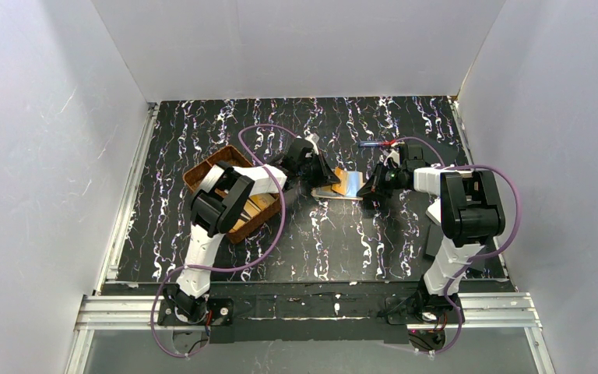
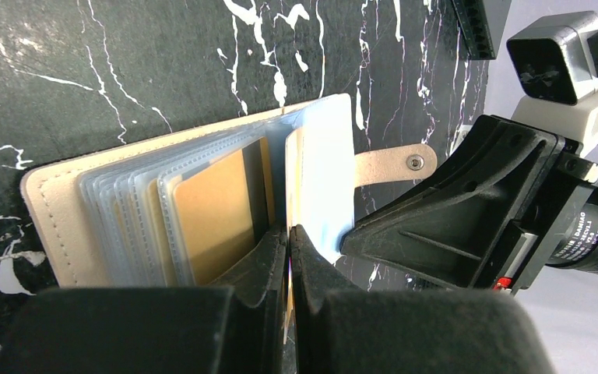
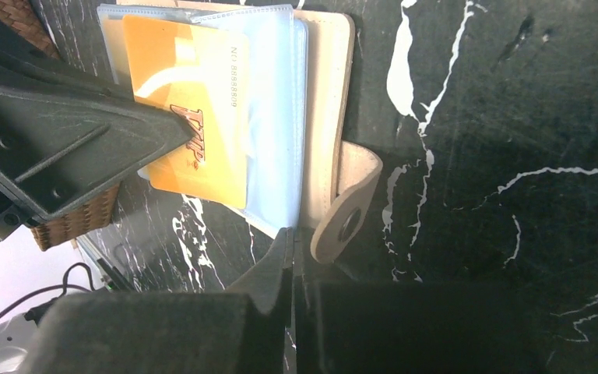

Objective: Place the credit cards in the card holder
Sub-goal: Insert the credit card into the card holder.

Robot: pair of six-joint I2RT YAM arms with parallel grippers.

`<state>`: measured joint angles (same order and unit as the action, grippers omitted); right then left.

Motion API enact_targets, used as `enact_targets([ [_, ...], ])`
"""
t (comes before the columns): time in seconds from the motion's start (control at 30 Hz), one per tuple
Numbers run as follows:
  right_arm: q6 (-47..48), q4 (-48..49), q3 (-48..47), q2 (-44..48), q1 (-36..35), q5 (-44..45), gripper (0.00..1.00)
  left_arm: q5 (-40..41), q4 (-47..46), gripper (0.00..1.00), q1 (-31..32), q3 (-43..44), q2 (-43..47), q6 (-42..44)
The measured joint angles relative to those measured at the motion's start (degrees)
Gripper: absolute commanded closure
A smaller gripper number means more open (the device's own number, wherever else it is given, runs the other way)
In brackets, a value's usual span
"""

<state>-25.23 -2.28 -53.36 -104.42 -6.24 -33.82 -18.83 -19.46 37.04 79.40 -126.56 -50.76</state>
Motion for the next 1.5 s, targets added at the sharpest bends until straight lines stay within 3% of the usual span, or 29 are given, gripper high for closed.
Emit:
enact_targets([
  [0.97, 0.24, -0.26, -0.31, -0.39, 0.13, -0.5, 0.99, 0.15, 1.44, 1.0, -0.7, 0.37, 0.66, 2.58],
  [1.33, 0.39, -0.59, -0.63, -0.63, 0.17, -0.79, 0.99, -0.74, -5.66, 1.0, -0.11, -1.6, -0.85, -4.52],
  [1.37, 0.39, -0.59, -0.63, -0.63, 0.17, -0.79, 0.99, -0.74, -6.19, 0.98, -0.07, -1.81, -0.96, -5.16],
  [1.5, 0.39, -0.61, -0.63, -0.63, 0.17, -0.79, 0.99, -1.36, -8.13, 0.66, -0.02, -2.38, -1.6, -7.61],
])
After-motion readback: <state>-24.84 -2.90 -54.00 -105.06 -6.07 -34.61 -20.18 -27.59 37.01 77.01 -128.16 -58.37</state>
